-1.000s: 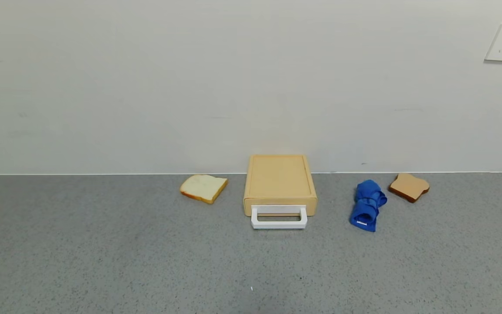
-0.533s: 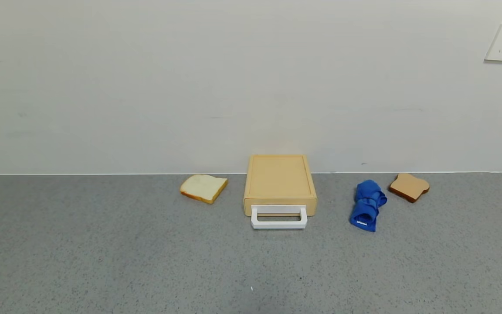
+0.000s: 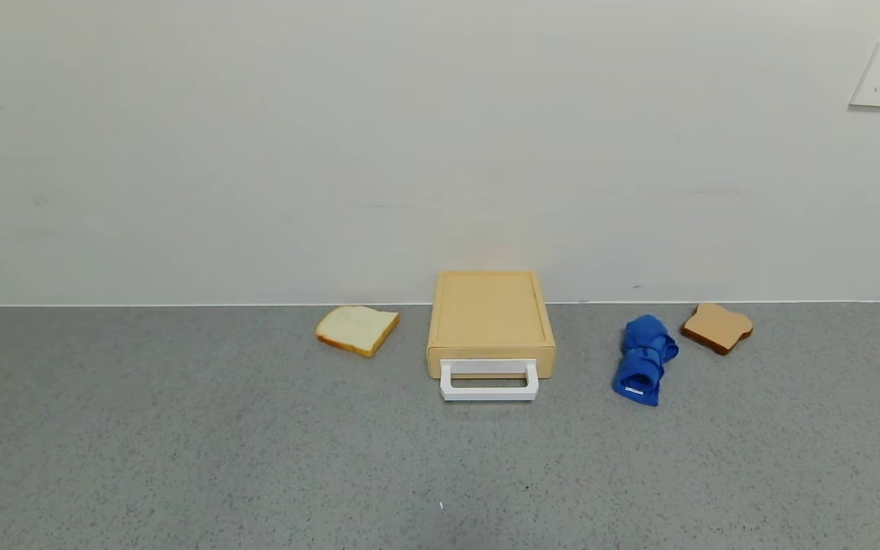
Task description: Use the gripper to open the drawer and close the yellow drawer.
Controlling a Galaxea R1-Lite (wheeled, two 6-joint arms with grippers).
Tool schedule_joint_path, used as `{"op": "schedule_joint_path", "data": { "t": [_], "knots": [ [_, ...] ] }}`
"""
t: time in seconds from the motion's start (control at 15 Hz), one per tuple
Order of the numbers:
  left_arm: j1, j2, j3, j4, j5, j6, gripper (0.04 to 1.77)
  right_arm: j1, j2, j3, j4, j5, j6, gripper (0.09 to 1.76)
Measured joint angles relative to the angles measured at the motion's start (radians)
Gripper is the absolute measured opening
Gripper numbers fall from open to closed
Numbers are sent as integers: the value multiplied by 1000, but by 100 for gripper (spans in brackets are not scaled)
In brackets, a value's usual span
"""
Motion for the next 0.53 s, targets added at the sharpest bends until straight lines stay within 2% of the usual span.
{"op": "schedule_joint_path", "data": {
  "t": [0.2, 0.53],
  "knots": [
    [0, 0, 0, 2, 21, -61, 173, 0, 0, 0, 0, 0, 0, 171],
    [0, 0, 0, 4, 23, -61, 173, 0, 0, 0, 0, 1, 0, 171]
  ]
}}
